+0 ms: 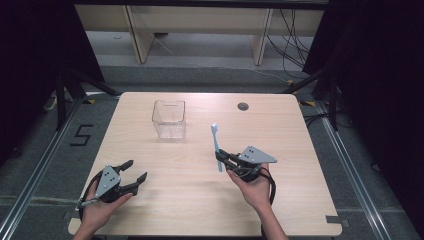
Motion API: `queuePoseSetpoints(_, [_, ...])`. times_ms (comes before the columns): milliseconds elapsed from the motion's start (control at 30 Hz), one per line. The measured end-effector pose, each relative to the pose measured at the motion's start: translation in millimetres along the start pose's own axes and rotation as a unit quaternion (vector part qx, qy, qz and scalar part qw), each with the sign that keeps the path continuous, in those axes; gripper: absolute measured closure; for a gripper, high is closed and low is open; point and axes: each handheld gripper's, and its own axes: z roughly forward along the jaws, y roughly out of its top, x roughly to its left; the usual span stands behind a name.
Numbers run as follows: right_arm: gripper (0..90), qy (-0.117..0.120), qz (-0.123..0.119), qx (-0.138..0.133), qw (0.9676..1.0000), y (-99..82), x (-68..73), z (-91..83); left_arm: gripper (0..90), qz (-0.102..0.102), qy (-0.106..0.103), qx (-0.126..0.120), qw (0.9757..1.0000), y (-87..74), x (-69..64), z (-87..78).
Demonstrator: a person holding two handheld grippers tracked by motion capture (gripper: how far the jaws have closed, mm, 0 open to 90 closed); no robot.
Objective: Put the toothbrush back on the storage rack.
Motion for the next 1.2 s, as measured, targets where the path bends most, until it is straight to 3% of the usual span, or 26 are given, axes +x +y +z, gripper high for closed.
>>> queuePoseSetpoints(33, [83.7, 0.003, 0.017, 0.007, 0.9998, -0.2, 2.4, -0.1, 32.9, -0.004, -0.004, -0.002, 1.0000, 1.2, -0.5, 0.2])
queuePoseSetpoints(233, [83.8, 0.001, 0.019, 0.008, 0.9998, 0.7, 5.0, 1.3, 32.9, -0.034, -0.023, -0.025, 0.9988, 12.8, -4.6, 4.3])
queuePoseSetpoints(333, [83.7, 0.000, 0.016, -0.001, 0.9999, 1.3, 6.0, 3.5, 33.0, -0.038, -0.031, -0.031, 0.9983, 20.3, -7.1, 7.4])
queuePoseSetpoints(400, [83.7, -0.004, -0.002, -0.004, 1.0000, 2.8, 5.5, 4.9, 33.2, -0.037, -0.035, -0.037, 0.9980, 25.0, -9.1, 10.1])
queuePoseSetpoints(433, [83.7, -0.002, 0.011, -0.001, 0.9999, 2.8, 7.7, 5.8, 33.4, -0.033, -0.035, -0.038, 0.9981, 27.2, -10.1, 11.5])
queuePoseSetpoints(533, [83.8, 0.002, 0.008, -0.001, 1.0000, 3.2, 9.5, 8.7, 34.2, -0.031, -0.039, -0.044, 0.9978, 32.7, -12.8, 14.9])
queuePoseSetpoints(567, [83.7, -0.007, -0.002, -0.005, 1.0000, 3.2, 9.6, 9.4, 34.4, -0.032, -0.041, -0.046, 0.9976, 34.8, -13.5, 16.2])
queuePoseSetpoints(600, [83.8, -0.002, 0.013, -0.001, 0.9999, 2.5, 12.9, 11.7, 34.9, -0.035, -0.044, -0.049, 0.9972, 37.0, -14.3, 17.5])
queuePoseSetpoints(733, [83.8, -0.002, 0.010, 0.002, 0.9999, 2.9, 15.6, 14.8, 35.6, -0.053, -0.060, -0.068, 0.9944, 45.5, -17.4, 24.8])
queuePoseSetpoints(833, [83.7, -0.007, 0.011, 0.005, 0.9999, 4.2, 18.3, 16.2, 37.1, -0.051, -0.059, -0.061, 0.9951, 52.7, -20.5, 27.7])
queuePoseSetpoints(867, [83.7, -0.005, -0.001, -0.004, 1.0000, 4.5, 17.2, 17.9, 37.1, -0.050, -0.063, -0.063, 0.9948, 55.5, -21.8, 29.5])
queuePoseSetpoints(1033, [83.7, -0.003, 0.005, -0.005, 1.0000, 5.7, 19.5, 21.4, 39.3, -0.058, -0.079, -0.066, 0.9930, 65.9, -27.0, 36.4])
queuePoseSetpoints(1067, [83.7, -0.003, -0.002, -0.008, 1.0000, 5.9, 19.1, 21.9, 40.1, -0.062, -0.083, -0.064, 0.9925, 68.3, -27.8, 38.5])
queuePoseSetpoints(1100, [83.7, -0.007, -0.003, -0.009, 0.9999, 6.0, 19.7, 22.3, 41.0, -0.067, -0.089, -0.071, 0.9912, 69.5, -28.5, 41.6])
queuePoseSetpoints(1200, [83.7, -0.008, -0.003, -0.004, 1.0000, 6.5, 21.6, 23.1, 42.2, -0.070, -0.090, -0.064, 0.9914, 75.2, -30.4, 43.5])
